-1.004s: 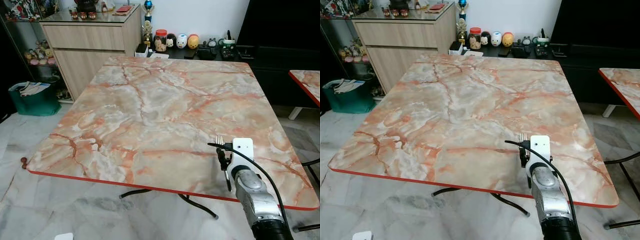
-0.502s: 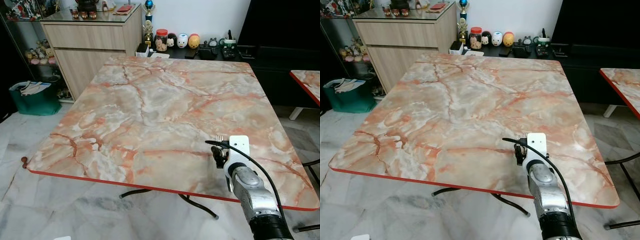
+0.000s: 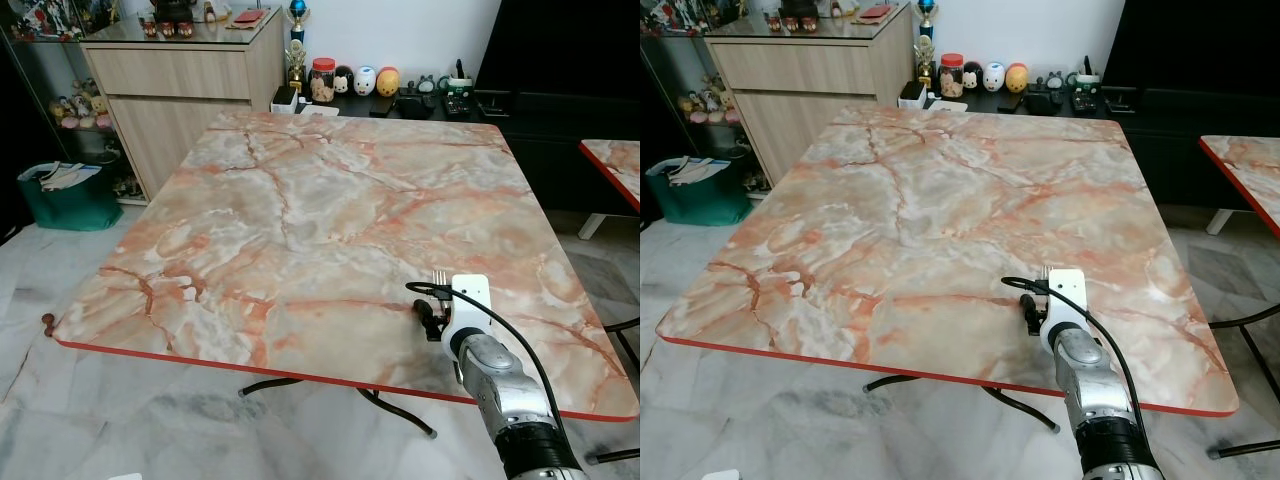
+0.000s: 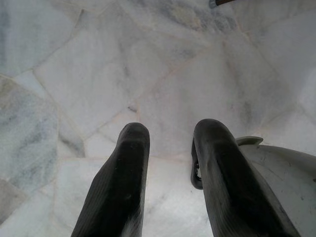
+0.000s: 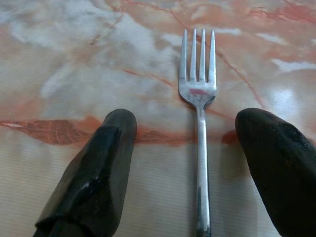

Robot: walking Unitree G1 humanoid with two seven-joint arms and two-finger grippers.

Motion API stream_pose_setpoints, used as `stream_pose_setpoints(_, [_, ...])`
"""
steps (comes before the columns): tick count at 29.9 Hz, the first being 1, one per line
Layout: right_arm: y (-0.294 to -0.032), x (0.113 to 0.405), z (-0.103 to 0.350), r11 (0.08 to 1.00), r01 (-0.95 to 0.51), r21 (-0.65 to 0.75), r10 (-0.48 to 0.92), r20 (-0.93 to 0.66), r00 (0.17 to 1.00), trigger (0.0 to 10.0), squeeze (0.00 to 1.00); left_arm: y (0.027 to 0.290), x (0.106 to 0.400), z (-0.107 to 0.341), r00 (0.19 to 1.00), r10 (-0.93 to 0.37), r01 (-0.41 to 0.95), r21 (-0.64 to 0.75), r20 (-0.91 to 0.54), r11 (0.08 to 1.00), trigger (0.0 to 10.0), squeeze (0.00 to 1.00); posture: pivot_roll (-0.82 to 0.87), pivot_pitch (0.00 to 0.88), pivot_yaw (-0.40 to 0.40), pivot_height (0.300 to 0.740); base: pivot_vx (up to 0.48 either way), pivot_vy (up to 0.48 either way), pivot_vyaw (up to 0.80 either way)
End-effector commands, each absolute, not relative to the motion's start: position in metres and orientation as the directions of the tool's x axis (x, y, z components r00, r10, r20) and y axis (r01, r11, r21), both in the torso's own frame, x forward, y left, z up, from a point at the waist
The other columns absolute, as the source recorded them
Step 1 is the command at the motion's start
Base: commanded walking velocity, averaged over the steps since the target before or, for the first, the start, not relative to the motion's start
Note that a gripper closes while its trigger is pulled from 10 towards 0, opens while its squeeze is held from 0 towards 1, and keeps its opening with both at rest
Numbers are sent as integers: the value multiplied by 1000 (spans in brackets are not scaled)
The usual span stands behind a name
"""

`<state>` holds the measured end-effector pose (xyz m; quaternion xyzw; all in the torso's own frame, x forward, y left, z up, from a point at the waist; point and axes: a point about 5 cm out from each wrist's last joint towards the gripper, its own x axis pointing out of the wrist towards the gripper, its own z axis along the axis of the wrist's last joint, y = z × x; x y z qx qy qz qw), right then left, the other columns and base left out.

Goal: Setting the table

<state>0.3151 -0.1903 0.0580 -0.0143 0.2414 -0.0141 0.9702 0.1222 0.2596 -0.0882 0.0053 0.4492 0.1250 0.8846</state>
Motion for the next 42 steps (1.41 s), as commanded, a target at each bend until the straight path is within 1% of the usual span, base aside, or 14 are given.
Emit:
stream_pose_setpoints(1, [-191, 320, 62, 999, 25, -31, -36, -459, 888, 10000, 0, 261, 117, -90, 542, 230, -213, 133, -808, 968, 10000, 0, -6, 0, 1, 740, 0, 0, 0])
stream_pose_setpoints(32, [-189, 325, 60, 999, 18, -36, -33, -467, 883, 10000, 0, 259, 119, -89, 555, 221, -196, 132, -802, 972, 10000, 0, -3, 0, 4, 740, 0, 0, 0])
stream_pose_setpoints(42, [-190, 321, 55, 999, 16, -44, -36, -498, 866, 10000, 0, 258, 120, -89, 559, 216, -192, 128, -801, 973, 10000, 0, -3, 0, 4, 740, 0, 0, 0])
